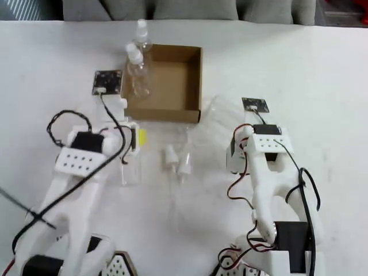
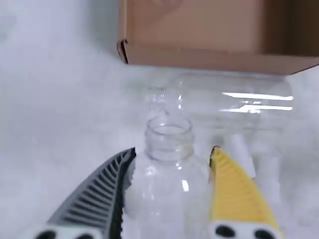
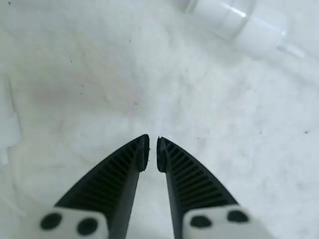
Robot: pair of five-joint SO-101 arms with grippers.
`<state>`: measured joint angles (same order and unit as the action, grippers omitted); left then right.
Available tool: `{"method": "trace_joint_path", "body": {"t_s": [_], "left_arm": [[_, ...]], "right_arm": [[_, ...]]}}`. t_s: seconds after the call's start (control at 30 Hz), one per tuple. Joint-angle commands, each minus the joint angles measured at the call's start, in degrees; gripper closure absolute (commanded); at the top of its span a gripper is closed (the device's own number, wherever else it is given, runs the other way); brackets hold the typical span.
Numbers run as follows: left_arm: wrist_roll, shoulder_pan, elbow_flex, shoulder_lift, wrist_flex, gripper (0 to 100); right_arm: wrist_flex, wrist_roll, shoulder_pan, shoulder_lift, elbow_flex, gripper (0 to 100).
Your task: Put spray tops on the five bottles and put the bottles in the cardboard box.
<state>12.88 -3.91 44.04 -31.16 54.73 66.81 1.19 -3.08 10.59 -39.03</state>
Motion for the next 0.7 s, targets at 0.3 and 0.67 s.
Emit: {"method": "trace_joint_path", "body": {"t_s": [0.3,0.67], "left_arm": [[-6.0,4.5,-0.2,-23.0,-1.6,98],[-7.7,9.5,22.9,-46.9,-21.2,98]], "right_arm": [[-0.6,-0.8,0.4,0.1,0.2,98.1],[1.1,-0.8,-0.5,0.7,0.5,98.1]]}}
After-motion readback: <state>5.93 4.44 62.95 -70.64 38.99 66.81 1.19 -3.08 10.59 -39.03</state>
